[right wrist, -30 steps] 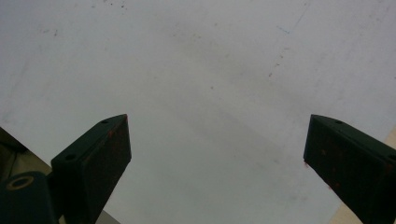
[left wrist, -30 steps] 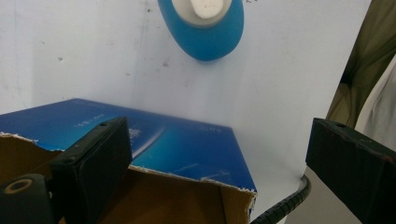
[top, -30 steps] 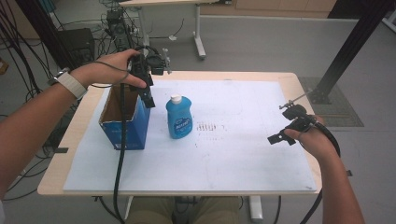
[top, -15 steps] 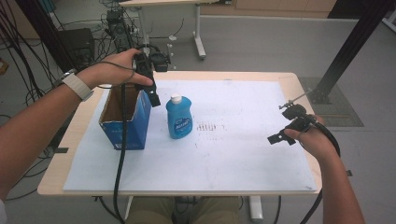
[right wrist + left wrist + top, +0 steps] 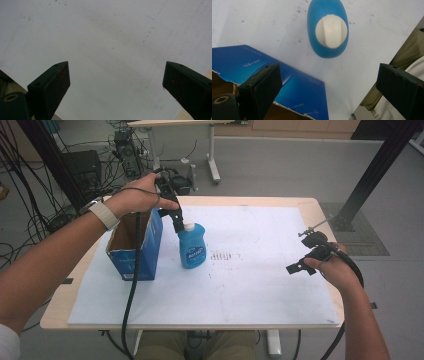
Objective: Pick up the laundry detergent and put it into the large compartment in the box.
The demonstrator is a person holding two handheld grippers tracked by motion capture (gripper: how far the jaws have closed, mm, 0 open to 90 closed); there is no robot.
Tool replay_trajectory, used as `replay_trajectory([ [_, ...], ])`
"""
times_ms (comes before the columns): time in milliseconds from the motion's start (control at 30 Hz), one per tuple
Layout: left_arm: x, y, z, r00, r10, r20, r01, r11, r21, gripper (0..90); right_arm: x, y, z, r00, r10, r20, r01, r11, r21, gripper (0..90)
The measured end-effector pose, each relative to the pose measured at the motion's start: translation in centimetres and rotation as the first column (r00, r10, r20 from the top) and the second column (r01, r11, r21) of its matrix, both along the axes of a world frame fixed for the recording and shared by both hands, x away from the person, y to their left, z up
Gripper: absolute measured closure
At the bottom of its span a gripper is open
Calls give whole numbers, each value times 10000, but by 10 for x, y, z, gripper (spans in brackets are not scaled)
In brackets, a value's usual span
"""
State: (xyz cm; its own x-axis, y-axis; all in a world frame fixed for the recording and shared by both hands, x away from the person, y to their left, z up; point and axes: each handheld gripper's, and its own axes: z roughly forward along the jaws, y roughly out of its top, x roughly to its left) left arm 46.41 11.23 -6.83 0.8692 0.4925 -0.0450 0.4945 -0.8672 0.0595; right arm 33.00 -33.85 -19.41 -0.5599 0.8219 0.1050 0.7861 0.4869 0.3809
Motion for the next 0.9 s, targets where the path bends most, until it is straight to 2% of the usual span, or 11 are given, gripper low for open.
replay_trajectory([
  [367,2,-13,-1,9997,222,113,-224,9997,137,70,-2,-2,0,10000,-61,-10,61,10000,-3,75],
  [900,4,-35,-12,9989,396,231,-404,9985,360,72,-4,-6,-1,9999,-77,88,77,10000,50,75],
])
